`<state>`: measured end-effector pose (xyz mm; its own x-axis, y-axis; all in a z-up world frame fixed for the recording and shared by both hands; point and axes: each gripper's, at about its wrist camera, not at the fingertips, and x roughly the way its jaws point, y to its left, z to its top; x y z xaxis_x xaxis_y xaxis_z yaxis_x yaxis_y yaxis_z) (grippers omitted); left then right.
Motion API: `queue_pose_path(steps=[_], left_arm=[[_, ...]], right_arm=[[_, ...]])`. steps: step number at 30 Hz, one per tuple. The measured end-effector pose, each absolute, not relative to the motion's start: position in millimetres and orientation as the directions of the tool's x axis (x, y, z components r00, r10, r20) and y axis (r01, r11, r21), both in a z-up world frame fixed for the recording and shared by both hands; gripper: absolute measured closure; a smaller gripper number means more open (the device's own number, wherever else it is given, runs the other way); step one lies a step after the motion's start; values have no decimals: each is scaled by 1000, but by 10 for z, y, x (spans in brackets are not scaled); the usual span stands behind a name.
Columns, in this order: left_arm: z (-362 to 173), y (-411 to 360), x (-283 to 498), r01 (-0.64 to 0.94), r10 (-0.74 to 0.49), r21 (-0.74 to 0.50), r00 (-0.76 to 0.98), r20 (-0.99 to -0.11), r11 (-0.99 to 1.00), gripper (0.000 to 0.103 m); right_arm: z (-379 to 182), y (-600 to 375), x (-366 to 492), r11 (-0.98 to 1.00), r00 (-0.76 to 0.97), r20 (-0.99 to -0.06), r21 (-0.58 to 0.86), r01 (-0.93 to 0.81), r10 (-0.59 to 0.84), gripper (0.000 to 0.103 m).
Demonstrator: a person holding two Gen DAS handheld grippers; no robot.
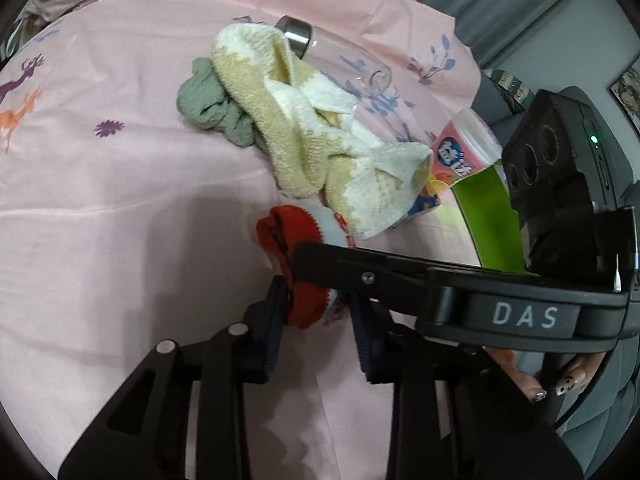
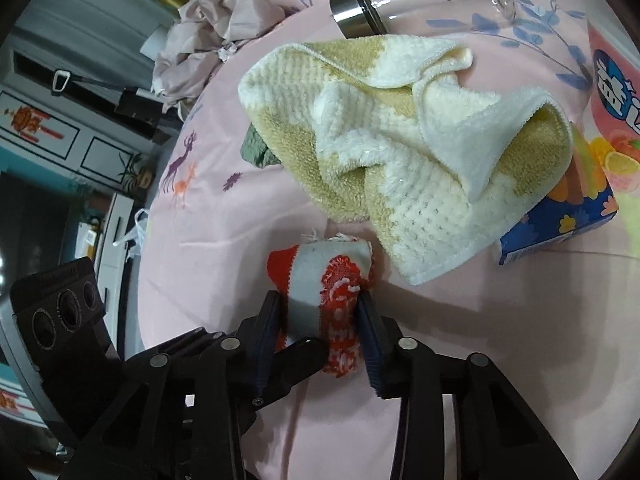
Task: Organize soft objects
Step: 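Carry the knitted item into the green box and release it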
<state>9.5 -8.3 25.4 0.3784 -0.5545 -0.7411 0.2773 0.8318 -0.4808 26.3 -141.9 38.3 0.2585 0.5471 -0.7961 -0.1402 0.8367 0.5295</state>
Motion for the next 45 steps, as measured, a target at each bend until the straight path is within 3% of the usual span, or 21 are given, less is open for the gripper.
queue_pose_path(steps=[13,26,33,45], left_arm=[[891,-444,-146,420,-556,-370,545,-628,829,79],[1465,-1279,-365,594,-670,-341,515,-535,729,79],[1546,-1794,-356,664,-718,-339,450,-530,666,79],[1301,-2580,-356,718,-769,-416,258,-585,558,79]], right_arm=[[1152,-1691,-33,854,471,-715,470,-223,516,67],[1767,-2599,-480,894,686,-616,433,-118,389,67],[1835,-3096,-630,902,750,-590,432,-22,300,67],[1603,-3853,-781,887,725,-668,422,185,167,67]])
